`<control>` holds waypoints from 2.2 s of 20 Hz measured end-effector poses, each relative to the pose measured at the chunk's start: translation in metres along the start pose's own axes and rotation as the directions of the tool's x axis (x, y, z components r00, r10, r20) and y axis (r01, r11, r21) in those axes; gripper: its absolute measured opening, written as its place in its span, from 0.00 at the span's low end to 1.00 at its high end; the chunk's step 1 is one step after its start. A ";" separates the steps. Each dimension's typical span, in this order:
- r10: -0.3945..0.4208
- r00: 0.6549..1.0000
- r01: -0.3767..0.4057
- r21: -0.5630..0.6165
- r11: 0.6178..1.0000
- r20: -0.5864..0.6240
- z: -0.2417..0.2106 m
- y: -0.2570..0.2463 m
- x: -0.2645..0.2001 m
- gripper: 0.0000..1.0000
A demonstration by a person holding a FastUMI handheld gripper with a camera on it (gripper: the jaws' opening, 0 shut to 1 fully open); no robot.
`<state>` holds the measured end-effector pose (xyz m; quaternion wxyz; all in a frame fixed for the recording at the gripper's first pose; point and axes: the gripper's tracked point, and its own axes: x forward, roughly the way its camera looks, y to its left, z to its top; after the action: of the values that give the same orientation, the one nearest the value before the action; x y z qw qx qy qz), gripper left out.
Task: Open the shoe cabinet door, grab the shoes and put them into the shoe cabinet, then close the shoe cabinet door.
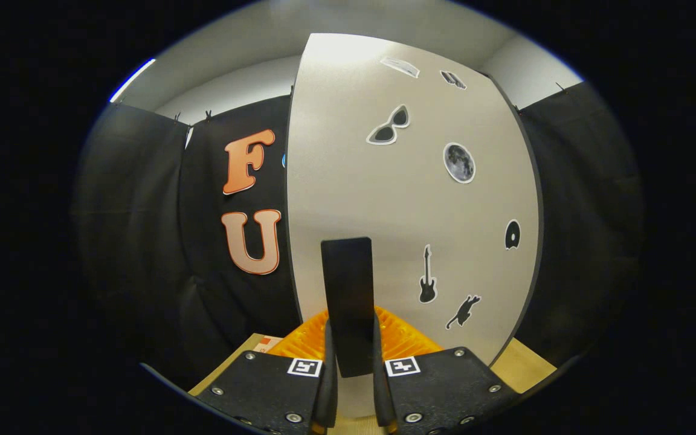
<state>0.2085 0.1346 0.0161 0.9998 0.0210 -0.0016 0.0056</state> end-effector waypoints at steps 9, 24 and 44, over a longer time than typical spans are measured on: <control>-0.002 1.000 0.002 -0.003 1.000 -0.006 0.000 -0.027 -0.039 0.24; -0.150 0.989 0.150 -0.045 0.988 0.015 0.004 -0.118 -0.090 0.23; -0.193 0.979 0.195 -0.019 0.981 0.058 0.008 -0.259 -0.129 0.14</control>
<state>0.0823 -0.1256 0.0132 0.9953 0.0089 -0.0274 -0.0924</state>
